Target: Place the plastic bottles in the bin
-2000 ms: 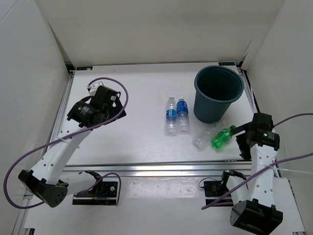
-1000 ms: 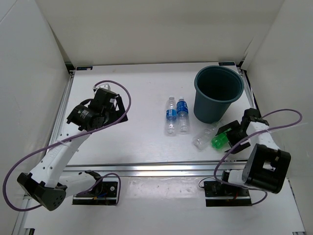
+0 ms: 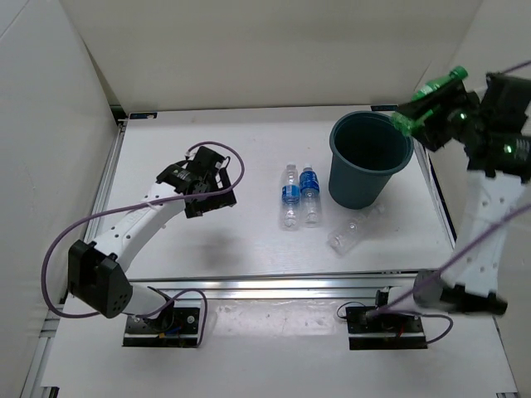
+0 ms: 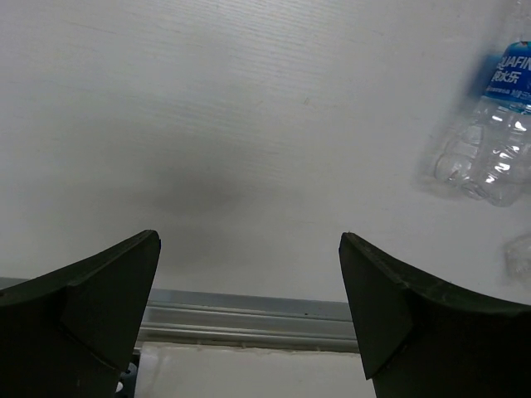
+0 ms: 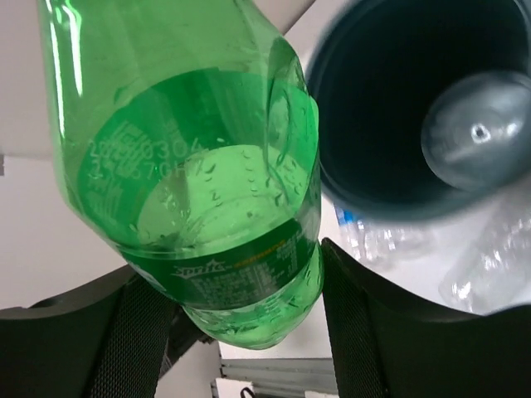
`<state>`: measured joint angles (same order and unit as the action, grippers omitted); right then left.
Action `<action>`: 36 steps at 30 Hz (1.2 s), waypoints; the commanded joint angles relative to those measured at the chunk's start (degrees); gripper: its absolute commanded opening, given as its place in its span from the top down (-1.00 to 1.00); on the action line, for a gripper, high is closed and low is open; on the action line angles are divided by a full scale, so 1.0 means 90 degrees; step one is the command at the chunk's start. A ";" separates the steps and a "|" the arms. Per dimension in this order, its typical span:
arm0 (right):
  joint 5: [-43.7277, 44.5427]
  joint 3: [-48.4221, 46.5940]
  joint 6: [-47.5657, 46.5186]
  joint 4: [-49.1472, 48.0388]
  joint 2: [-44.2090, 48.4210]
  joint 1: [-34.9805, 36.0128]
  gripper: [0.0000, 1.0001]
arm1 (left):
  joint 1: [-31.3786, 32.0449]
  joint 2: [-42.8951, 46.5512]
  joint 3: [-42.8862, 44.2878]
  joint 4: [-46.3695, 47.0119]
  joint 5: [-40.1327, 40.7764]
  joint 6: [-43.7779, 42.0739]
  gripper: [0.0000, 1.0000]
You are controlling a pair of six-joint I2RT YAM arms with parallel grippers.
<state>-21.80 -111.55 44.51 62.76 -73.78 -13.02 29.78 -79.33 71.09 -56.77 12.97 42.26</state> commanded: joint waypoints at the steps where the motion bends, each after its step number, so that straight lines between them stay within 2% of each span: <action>1: -0.0058 -0.0807 -0.0239 -0.0058 -0.1544 0.0235 0.23 | -0.0008 -0.0139 0.0148 0.0409 -0.0610 -0.0018 -1.00; 3: -0.0320 -0.1139 -0.0161 -0.0060 -0.1918 0.0294 -0.37 | -0.0008 -0.0296 0.0294 0.0468 -0.0787 -0.0018 -1.00; 4: -0.0447 -0.1141 -0.0093 -0.0060 -0.2181 0.0294 -0.47 | -0.0008 -0.0442 0.0353 0.0526 -0.0845 -0.0018 -1.00; 6: -0.0507 -0.1141 -0.0025 0.0184 -0.2271 0.0352 -0.89 | -0.0008 -0.0560 0.0517 0.0585 -0.0846 -0.0018 -1.00; 7: -0.0585 -0.1141 -0.0024 0.0185 -0.2271 0.0352 -1.00 | -0.0008 -0.0677 0.0577 0.0682 -0.0933 -0.0086 -1.00; 13: -0.0507 -0.0838 -0.0228 0.0126 -0.1539 0.0275 -1.00 | -0.0008 -0.1409 0.1328 0.1112 -0.1402 -0.0155 -1.00; 17: -0.1042 -0.0897 -0.0229 0.0223 -0.1383 0.0138 -1.00 | 0.0050 -0.2472 0.2343 0.1113 -0.1997 -0.0447 -1.00; 23: -0.1776 -0.0838 -0.0151 0.0409 -0.1324 0.0079 -1.00 | 0.0440 -0.4006 0.3739 0.1113 -0.2262 -0.0731 -1.00; 27: -0.2303 -0.1150 -0.0151 0.0526 -0.1636 0.0020 -1.00 | 0.0500 -0.4758 0.3957 0.1113 -0.2437 -0.0799 -1.00; 32: -0.2635 -0.1151 -0.0219 0.0594 -0.1636 0.0020 -1.00 | 0.0500 -0.5218 0.4142 0.1268 -0.2690 -0.0799 -1.00; 36: -0.2762 -0.1004 -0.0297 0.0595 -0.1636 0.0020 -1.00 | 0.0636 -0.5599 0.4852 0.1328 -0.2769 -0.0799 -1.00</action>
<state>-42.87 -119.63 43.24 67.68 -89.47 -12.64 34.59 -129.08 110.13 -45.95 -11.14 35.97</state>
